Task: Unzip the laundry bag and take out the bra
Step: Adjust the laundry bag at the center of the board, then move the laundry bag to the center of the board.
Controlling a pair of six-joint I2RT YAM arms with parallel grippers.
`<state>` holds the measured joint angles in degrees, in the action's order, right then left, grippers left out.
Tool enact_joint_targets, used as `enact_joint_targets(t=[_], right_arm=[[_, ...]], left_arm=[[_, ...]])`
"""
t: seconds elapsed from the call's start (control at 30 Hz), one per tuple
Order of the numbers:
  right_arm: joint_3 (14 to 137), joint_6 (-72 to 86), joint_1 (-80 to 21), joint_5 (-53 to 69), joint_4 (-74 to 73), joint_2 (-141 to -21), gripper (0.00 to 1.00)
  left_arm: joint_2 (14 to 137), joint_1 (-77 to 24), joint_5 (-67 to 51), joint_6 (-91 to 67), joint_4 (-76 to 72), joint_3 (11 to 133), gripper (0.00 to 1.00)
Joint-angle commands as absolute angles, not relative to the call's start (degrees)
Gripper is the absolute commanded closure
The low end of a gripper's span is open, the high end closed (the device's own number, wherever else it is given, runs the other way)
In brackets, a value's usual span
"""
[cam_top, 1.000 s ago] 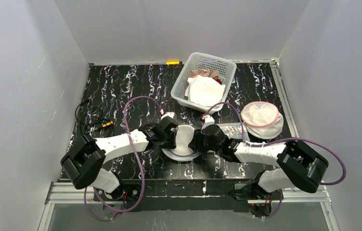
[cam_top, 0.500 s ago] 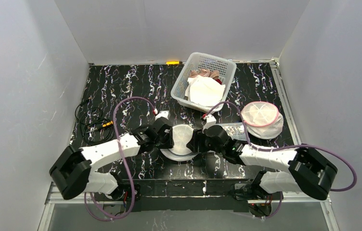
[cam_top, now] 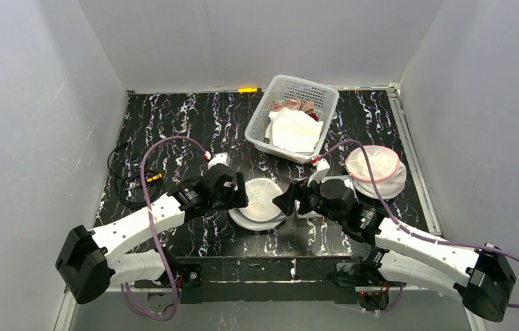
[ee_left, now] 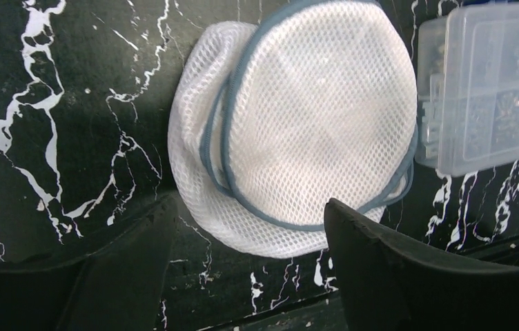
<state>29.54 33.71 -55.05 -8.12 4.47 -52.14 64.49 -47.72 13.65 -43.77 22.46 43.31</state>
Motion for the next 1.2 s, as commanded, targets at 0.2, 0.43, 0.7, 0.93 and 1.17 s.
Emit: enact_joint_targets(t=[0.2, 0.43, 0.7, 0.93, 1.17], right_arm=[[25.5, 35.6, -55.2, -8.7, 3.8, -46.9, 0.18], [24.4, 36.6, -55.2, -7.8, 4.3, -44.9, 0.18], [23.9, 36.9, -55.2, -7.6, 4.7, -44.8, 0.18], [23.3, 37.2, -55.2, -7.3, 6.1, -45.8, 0.18], [24.1, 36.6, -55.3, -7.7, 4.9, -45.5, 0.18]], left_arm=[[75.2, -39.5, 0.5, -40.2, 15.0, 43.4, 0.19], [78.1, -37.5, 0.0, -41.5, 11.0, 40.1, 0.22], [79.4, -36.8, -0.8, -42.2, 11.0, 37.8, 0.25], [81.6, -36.4, -5.5, -42.3, 6.5, 36.2, 0.41], [80.8, -36.3, -5.9, -43.7, 4.8, 34.7, 0.68]])
